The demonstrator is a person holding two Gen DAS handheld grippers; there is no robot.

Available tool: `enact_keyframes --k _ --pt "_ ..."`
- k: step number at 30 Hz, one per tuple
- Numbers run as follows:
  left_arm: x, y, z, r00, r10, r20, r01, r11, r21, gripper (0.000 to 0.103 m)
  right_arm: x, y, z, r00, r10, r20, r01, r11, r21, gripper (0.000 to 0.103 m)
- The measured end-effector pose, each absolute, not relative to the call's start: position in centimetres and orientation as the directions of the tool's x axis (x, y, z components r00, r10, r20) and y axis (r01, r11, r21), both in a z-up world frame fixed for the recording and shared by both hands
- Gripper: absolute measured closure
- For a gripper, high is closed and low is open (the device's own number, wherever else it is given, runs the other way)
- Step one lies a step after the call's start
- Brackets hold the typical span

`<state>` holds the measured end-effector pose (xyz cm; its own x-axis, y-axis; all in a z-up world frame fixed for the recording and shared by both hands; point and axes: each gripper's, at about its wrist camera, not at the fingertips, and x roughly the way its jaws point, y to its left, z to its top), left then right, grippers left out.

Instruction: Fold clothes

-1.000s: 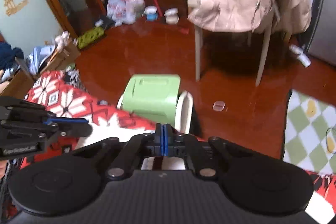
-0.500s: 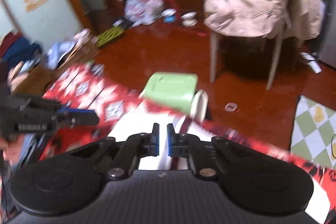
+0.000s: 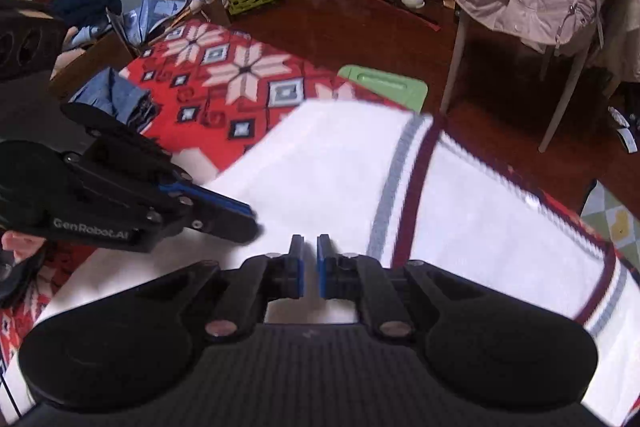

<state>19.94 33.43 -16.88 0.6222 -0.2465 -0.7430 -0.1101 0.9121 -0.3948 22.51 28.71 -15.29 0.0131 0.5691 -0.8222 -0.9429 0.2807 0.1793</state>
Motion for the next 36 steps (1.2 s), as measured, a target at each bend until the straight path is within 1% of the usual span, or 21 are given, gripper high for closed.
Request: enact_keyframes --k 2,5,9,10,16,17,18,20,23,25,27,29,32,34,36 --pt "21.0 34.2 -17.2 0.629 -0.228 -0.743 -0.128 0.913 -0.388 0.097 23.2 29.7 -15.4 0.036 0.576 -0.817 -0.938 0.301 0.170 0.098" --pt "22.2 35.4 -17.4 0.641 -0.235 -0.731 -0.154 0.893 -0.423 0.098 24.8 31.5 -15.6 0.063 0.578 -0.814 -0.921 0.349 0.176 0.097" --pt "24.0 36.1 -17.6 0.654 -0.225 -0.722 -0.172 0.886 -0.432 0.098 26.7 33.6 -16.1 0.079 0.597 -0.798 -0.896 0.393 0.205 0.098" --pt "24.4 36.2 -17.6 0.657 -0.216 -0.722 -0.180 0.885 -0.429 0.101 27.0 34.1 -16.2 0.086 0.601 -0.795 -0.892 0.401 0.206 0.098" --pt "25.7 37.9 -17.4 0.688 -0.185 -0.702 -0.242 0.853 -0.462 0.101 29.2 36.2 -16.3 0.116 0.608 -0.786 -0.868 0.447 0.217 0.100" --pt "25.6 38.2 -17.3 0.696 -0.190 -0.692 -0.249 0.840 -0.482 0.101 29.4 36.2 -16.2 0.124 0.606 -0.785 -0.863 0.456 0.215 0.100" --pt "25.4 38.4 -17.1 0.704 -0.197 -0.682 -0.253 0.828 -0.500 0.099 29.5 36.1 -16.0 0.133 0.608 -0.782 -0.860 0.463 0.213 0.095" --pt "24.8 38.7 -16.5 0.712 -0.221 -0.667 -0.239 0.817 -0.525 0.099 29.5 35.4 -15.5 0.130 0.607 -0.784 -0.855 0.469 0.222 0.093" --pt "23.8 38.3 -15.9 0.695 -0.247 -0.675 -0.201 0.835 -0.512 0.099 28.9 33.7 -14.8 0.080 0.604 -0.793 -0.863 0.440 0.248 0.097" --pt "23.6 38.0 -16.1 0.669 -0.257 -0.698 -0.187 0.850 -0.492 0.099 28.1 33.0 -14.7 0.051 0.585 -0.809 -0.881 0.407 0.239 0.098" --pt "23.8 37.5 -16.7 0.644 -0.239 -0.726 -0.192 0.869 -0.456 0.099 27.3 33.0 -15.3 0.044 0.553 -0.832 -0.897 0.389 0.211 0.098" --pt "23.9 37.5 -17.2 0.649 -0.226 -0.726 -0.219 0.859 -0.463 0.099 27.1 33.2 -15.7 0.064 0.547 -0.835 -0.892 0.407 0.197 0.103" --pt "24.8 37.8 -17.2 0.656 -0.197 -0.729 -0.246 0.857 -0.453 0.099 28.3 34.3 -15.8 0.118 0.556 -0.823 -0.846 0.491 0.210 0.103" --pt "25.4 37.9 -16.8 0.660 -0.167 -0.733 -0.270 0.857 -0.438 0.099 29.2 35.0 -15.8 0.140 0.562 -0.815 -0.836 0.508 0.207 0.103" --pt "25.7 38.2 -16.3 0.673 -0.163 -0.722 -0.287 0.841 -0.458 0.099 29.8 35.4 -15.5 0.164 0.570 -0.805 -0.832 0.519 0.198 0.102"
